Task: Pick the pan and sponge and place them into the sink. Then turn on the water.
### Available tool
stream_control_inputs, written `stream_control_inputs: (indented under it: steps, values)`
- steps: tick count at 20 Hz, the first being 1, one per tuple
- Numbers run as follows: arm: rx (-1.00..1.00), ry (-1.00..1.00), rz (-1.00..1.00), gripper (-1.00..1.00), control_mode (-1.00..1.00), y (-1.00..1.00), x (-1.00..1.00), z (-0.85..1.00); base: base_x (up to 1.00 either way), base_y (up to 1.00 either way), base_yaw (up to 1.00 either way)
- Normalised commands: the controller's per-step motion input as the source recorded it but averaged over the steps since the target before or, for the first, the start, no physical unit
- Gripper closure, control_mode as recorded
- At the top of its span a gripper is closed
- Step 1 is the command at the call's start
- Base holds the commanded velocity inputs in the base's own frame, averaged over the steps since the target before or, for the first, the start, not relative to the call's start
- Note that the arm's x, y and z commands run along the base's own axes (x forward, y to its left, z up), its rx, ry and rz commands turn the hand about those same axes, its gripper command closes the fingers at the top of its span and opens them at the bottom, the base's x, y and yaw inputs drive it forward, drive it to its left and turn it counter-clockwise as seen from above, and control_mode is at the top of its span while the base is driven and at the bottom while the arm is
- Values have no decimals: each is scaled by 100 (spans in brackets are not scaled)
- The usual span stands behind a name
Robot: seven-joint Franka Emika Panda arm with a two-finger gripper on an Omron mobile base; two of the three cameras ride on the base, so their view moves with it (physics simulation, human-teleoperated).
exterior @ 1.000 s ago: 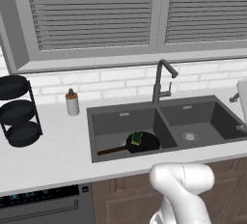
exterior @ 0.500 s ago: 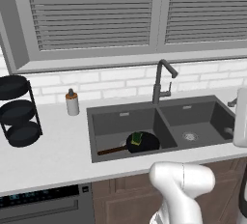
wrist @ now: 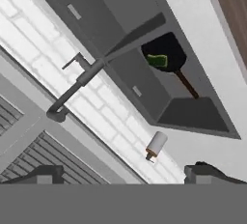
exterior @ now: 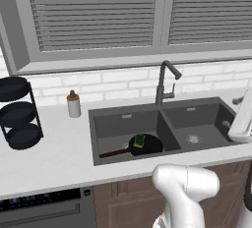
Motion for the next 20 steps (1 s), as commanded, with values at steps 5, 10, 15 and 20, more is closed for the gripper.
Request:
stream_control_inputs:
  steps: [5, 10, 15, 20]
  values:
    - [27, -1, -6, -100, -100, -9, 30, 7, 0, 0, 0]
    - [20, 0, -8, -100, -100, 0, 42, 0, 0, 0, 0]
    - [15, 0, -10, -100, -100, 0, 48, 0, 0, 0, 0]
    - [8, 0, -7, -100, -100, 3, 49, -2, 0, 0, 0]
